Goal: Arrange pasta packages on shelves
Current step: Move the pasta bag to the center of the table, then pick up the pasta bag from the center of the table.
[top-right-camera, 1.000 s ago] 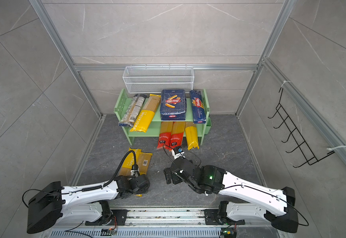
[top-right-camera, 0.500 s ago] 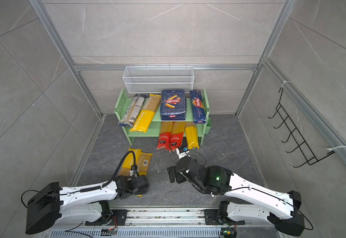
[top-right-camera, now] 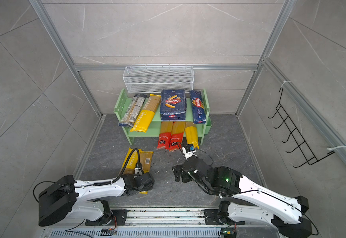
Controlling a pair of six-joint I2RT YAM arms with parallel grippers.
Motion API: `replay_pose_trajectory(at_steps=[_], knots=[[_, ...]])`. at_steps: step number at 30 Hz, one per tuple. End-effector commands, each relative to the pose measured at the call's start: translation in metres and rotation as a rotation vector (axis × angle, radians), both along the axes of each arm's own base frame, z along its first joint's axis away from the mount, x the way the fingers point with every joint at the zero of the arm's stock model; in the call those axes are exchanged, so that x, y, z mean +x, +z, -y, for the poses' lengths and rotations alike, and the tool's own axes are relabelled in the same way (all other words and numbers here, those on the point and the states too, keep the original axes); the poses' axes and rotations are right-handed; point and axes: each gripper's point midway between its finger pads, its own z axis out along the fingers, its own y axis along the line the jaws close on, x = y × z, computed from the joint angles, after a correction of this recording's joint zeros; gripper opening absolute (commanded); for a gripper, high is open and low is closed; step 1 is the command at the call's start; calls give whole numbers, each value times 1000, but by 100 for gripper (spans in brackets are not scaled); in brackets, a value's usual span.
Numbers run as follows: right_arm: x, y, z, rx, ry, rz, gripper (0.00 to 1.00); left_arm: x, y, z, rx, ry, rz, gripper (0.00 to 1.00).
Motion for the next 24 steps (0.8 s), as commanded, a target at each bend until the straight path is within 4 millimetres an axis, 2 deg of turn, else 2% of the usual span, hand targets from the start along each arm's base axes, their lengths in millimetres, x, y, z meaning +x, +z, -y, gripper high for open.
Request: replay_pose_trajectory(at_steps=[1,8,24], knots=[[1,6,11,0,-37,9,100,-25,-30,-13,44,-34,-138,97],[0,9,15,2,-37,12,100,-38,-40,-24,15,22,-168,97],[-3,15,19,12,-34,13,100,-41,-44,-32,59,56,-179,100]])
